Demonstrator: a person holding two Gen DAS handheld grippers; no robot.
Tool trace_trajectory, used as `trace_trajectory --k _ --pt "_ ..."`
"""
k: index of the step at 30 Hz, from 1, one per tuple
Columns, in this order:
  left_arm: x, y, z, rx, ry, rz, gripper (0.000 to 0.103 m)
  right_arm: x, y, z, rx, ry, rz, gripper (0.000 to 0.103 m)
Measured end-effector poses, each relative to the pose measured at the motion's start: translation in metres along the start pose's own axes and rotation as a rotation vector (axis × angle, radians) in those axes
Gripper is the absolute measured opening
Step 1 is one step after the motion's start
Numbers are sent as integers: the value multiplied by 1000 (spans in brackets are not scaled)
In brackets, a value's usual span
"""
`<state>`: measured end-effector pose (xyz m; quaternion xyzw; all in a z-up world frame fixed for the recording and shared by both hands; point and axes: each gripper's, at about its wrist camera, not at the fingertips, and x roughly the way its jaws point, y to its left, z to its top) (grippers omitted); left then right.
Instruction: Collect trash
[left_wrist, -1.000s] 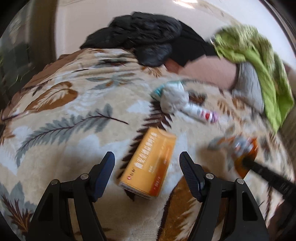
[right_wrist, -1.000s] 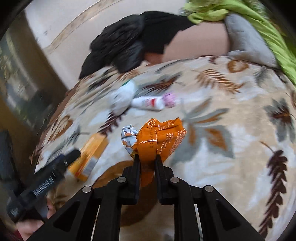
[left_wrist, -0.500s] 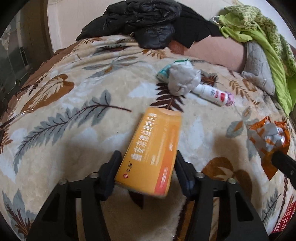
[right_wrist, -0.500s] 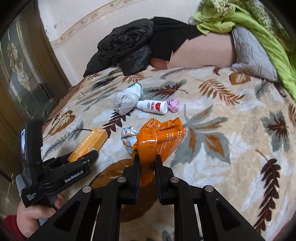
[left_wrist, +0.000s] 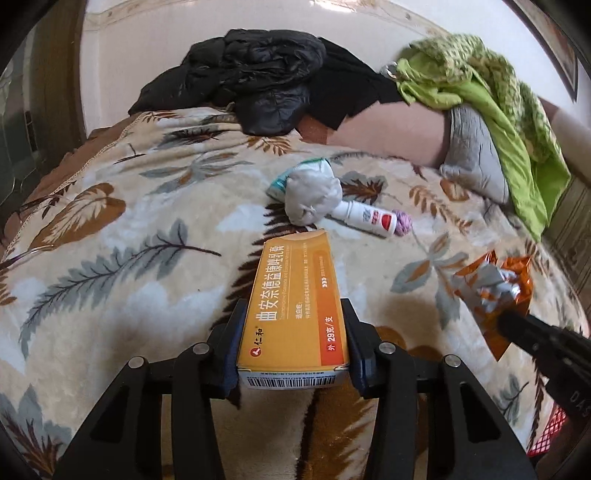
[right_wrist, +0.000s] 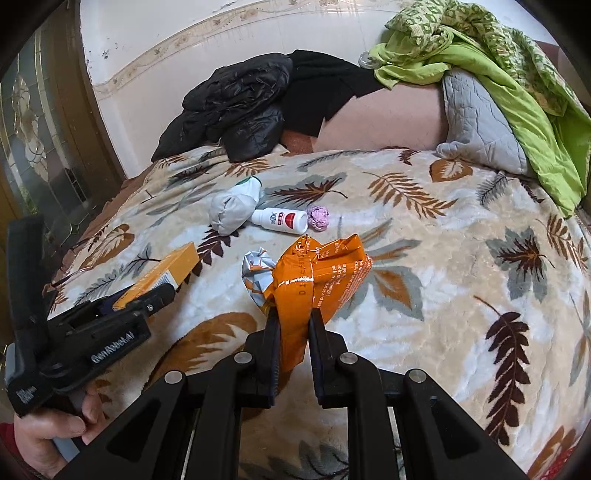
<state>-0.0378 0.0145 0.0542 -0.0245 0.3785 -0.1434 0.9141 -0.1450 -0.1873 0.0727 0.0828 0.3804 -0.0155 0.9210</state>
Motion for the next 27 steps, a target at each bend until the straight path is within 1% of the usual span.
trace_trajectory --k 4,7,11,17,22,27 --pt "-5 0 1 -16 -26 -33 45 1 5 -1 -10 -3 7 15" --pt "-9 -1 2 -15 -46 -39 45 -1 9 -2 -35 -18 -1 15" --pt "-9 -3 2 1 -51 -15 45 -4 10 -1 -39 -31 2 15" --pt "-15 -18 -2 93 -102 60 45 -3 13 0 -46 -34 12 15" --pt "-18 -25 -4 142 -122 92 45 -4 11 0 -37 -35 11 15" --pt "-18 -28 -5 162 -126 103 45 -3 8 1 -19 -29 14 15"
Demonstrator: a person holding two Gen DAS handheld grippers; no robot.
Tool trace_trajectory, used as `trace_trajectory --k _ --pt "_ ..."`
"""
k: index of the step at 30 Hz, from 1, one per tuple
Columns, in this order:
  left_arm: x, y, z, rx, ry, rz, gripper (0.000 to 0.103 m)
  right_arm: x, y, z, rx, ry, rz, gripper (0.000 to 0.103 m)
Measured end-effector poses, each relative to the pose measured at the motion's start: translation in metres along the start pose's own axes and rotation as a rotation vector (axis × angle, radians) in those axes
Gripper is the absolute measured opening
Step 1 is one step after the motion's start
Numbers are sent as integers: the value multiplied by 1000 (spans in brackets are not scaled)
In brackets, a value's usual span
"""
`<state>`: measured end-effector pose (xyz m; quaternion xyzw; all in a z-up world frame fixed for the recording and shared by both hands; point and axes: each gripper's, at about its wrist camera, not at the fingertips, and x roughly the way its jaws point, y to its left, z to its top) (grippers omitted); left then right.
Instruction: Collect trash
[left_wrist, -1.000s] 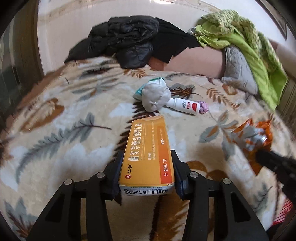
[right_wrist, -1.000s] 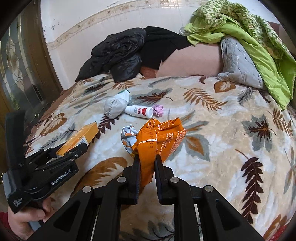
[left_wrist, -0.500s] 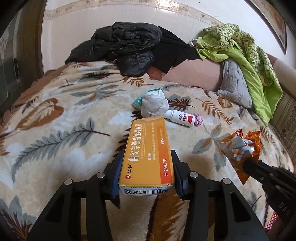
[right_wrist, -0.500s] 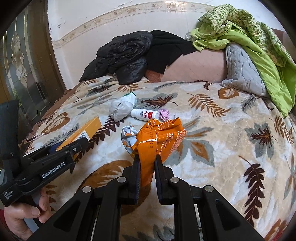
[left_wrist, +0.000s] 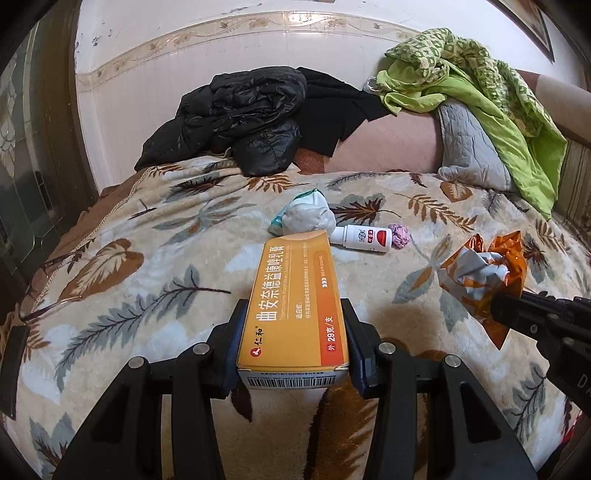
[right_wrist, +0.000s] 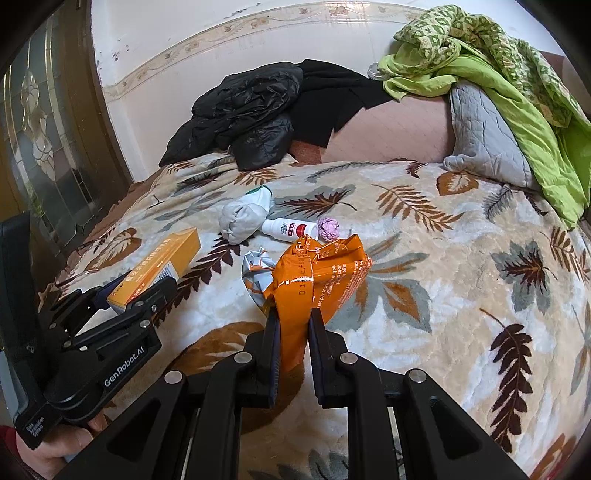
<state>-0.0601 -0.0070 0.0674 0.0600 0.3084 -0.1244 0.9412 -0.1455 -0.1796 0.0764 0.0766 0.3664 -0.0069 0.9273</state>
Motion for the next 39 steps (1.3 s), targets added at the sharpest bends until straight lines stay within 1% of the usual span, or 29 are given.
trace_trajectory --k 39 --pt "0 -1 0 1 2 2 45 0 -7 -1 7 4 -14 15"
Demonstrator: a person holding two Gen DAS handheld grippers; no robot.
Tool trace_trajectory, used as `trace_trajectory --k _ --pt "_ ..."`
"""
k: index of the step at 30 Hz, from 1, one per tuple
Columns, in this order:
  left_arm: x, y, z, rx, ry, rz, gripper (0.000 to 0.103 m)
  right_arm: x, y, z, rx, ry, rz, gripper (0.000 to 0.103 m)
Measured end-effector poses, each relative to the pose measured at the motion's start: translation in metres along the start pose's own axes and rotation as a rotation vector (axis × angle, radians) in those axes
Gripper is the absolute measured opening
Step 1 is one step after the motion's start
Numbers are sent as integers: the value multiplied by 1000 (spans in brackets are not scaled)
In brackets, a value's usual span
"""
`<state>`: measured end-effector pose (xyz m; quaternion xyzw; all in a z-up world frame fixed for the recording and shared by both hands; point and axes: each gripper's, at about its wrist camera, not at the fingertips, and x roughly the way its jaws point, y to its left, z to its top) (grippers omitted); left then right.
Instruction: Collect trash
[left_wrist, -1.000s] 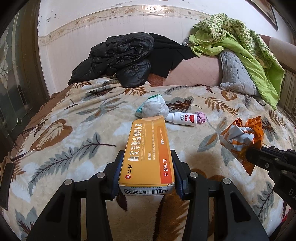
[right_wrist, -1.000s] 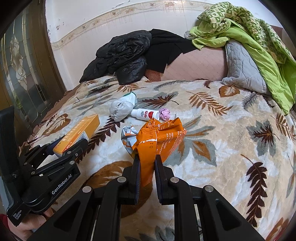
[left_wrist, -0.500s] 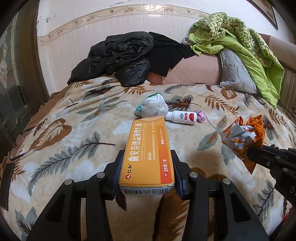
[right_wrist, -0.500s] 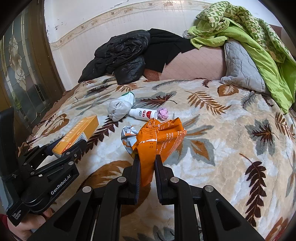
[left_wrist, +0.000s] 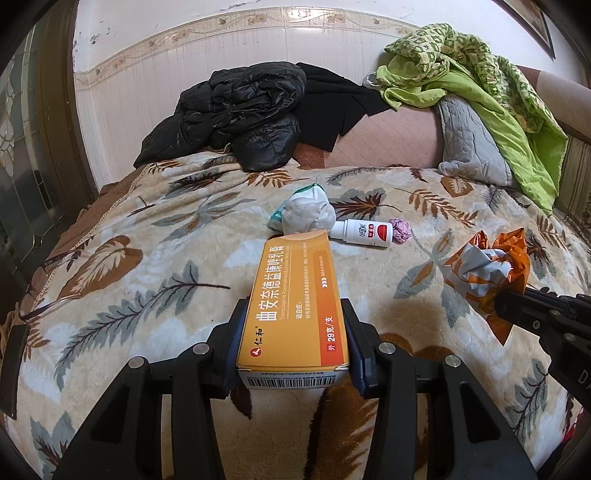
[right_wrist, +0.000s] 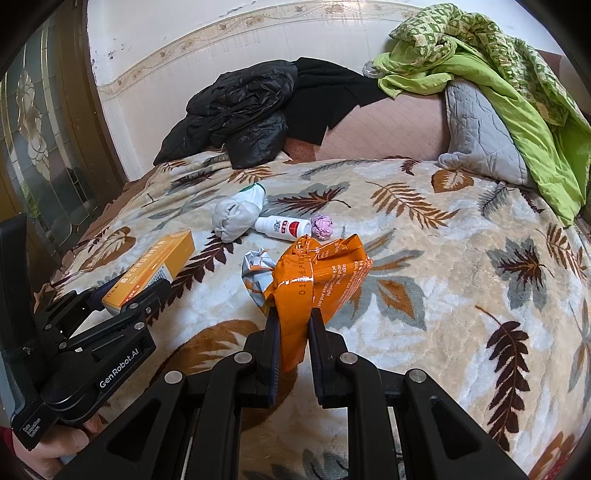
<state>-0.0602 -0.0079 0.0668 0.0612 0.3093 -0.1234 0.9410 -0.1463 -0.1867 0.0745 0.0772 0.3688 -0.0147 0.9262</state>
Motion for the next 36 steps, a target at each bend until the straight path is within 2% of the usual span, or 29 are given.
trace_trajectory --k 14,29,36 --pt "-1 -2 -1 0 0 -6 45 -3 1 -1 8 2 -27 15" --pt "-16 -15 -9 24 -9 -46 45 -40 -10 -19 42 5 -74 15" --pt "-28 -23 -15 36 7 -91 45 -59 -20 -30 56 4 -98 15"
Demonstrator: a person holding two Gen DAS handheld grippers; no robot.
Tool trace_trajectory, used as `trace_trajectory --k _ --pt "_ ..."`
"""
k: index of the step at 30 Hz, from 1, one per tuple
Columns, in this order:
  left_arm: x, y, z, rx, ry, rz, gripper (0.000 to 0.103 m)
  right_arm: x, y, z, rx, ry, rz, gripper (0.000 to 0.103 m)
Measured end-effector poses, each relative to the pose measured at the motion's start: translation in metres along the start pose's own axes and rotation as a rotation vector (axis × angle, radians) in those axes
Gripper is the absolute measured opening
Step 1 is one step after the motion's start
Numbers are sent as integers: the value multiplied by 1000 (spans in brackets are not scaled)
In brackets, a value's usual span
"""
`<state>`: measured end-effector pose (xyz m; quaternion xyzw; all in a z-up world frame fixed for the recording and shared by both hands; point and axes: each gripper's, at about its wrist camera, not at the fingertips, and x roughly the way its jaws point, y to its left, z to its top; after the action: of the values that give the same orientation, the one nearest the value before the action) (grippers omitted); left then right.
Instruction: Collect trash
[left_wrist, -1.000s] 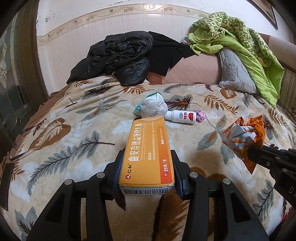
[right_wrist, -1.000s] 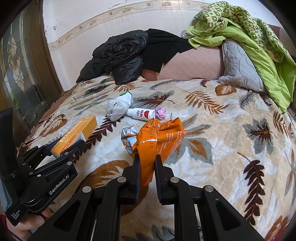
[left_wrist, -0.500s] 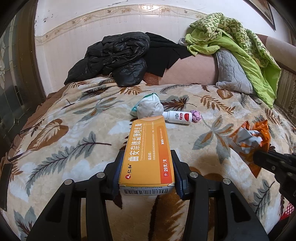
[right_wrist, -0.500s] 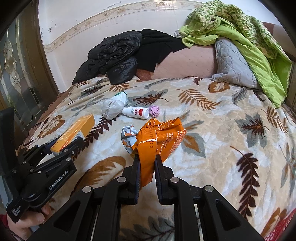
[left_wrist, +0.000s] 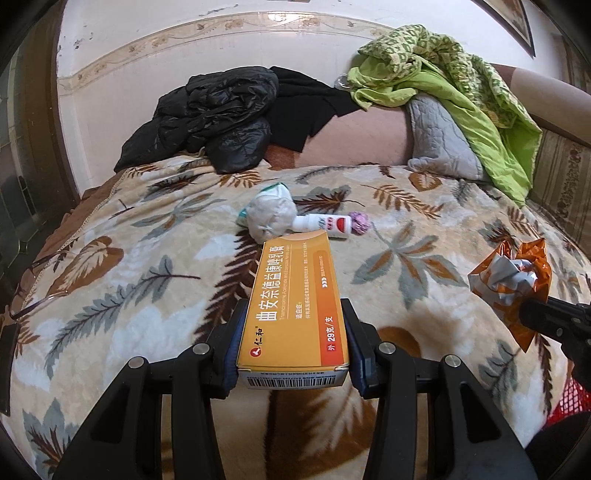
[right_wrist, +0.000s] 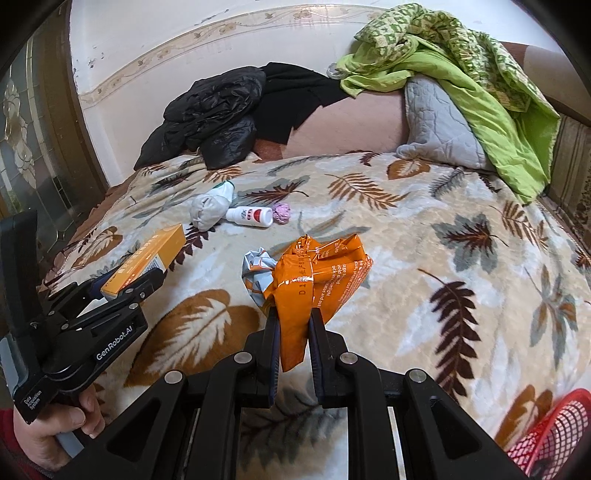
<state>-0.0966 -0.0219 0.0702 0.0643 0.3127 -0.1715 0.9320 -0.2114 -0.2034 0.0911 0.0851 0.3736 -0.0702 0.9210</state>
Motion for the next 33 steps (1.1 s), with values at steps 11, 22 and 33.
trace_trajectory --k 11,22,33 --pt "-26 -27 -10 30 11 -70 45 -35 -22 -18 38 -11 -4 15" --pt "-55 -62 -9 73 7 -168 45 -76 -65 -34 154 -22 -11 15" --pt "-92 -156 2 211 1 -382 45 -138 -149 -67 304 -28 -158 15"
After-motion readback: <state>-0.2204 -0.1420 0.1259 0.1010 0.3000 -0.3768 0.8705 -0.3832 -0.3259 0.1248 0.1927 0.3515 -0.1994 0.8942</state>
